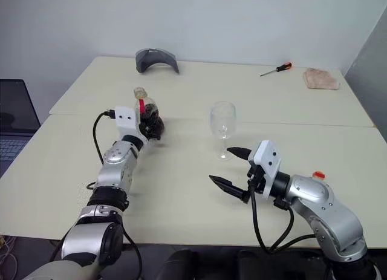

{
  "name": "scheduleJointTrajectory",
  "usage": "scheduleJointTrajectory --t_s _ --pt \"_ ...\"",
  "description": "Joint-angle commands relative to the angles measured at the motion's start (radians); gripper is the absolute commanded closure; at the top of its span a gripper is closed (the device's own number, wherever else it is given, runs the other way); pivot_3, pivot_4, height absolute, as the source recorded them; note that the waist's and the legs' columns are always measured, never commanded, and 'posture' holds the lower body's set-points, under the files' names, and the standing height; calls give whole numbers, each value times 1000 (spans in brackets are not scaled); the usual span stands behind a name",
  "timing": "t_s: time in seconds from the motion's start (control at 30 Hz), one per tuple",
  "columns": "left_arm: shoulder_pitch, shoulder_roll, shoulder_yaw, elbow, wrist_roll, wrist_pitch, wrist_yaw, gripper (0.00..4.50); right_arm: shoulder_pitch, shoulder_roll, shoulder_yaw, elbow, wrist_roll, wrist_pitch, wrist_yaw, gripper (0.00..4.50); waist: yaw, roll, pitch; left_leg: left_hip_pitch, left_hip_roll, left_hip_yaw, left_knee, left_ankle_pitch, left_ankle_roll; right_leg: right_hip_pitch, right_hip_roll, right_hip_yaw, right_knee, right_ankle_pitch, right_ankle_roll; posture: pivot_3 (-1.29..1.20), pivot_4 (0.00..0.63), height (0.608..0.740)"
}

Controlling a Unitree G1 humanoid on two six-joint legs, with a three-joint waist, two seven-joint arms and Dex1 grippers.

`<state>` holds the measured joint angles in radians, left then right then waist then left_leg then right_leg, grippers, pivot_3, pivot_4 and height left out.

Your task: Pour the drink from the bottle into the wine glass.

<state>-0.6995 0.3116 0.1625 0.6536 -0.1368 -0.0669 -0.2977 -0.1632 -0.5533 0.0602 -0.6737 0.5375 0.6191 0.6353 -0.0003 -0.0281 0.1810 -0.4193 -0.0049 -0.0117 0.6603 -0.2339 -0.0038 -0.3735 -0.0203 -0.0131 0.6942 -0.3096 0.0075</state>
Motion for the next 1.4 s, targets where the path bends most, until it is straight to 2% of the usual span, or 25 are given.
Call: scheduleJointTrajectory --t_s 0.03,0.23,0.4,0.57,0.87,1.4 --pt "-2 24 -43 -176 -13 19 -95 3610 24 -7 -39 -55 8 -5 -26 0 0 0 0 0 0 0 0 0 0 0 0 0 0 0 0 0 150 740" --pt "-55 70 -120 -292 15 62 -216 3629 44 3 -85 -86 -1 -11 -91 0 1 0 0 0 0 0 0 0 0 0 0 0 -1 0 0 0 150 740" --pt "-145 117 -212 -233 126 -28 -272 3681 17 24 -94 -84 -9 -15 -140 0 1 0 0 0 0 0 0 0 0 0 0 0 1 0 0 0 150 740" --pt "-222 119 -278 -143 196 -128 -306 3709 0 61 -54 -47 -112 -116 -175 0 0 0 0 0 -1 0 0 0 0 0 0 1 -1 0 0 0 150 740" --pt "-349 123 -340 74 316 -321 -271 3709 -89 124 -11 21 -198 -125 -226 0 -2 0 0 -1 -1 1 0 0 0 -2 0 1 0 0 0 0 150 740" --pt "-488 158 -428 237 527 -613 -123 3743 -147 201 20 62 -254 -82 -298 0 -1 0 0 -7 -1 1 1 0 0 -8 0 1 2 0 0 0 150 740"
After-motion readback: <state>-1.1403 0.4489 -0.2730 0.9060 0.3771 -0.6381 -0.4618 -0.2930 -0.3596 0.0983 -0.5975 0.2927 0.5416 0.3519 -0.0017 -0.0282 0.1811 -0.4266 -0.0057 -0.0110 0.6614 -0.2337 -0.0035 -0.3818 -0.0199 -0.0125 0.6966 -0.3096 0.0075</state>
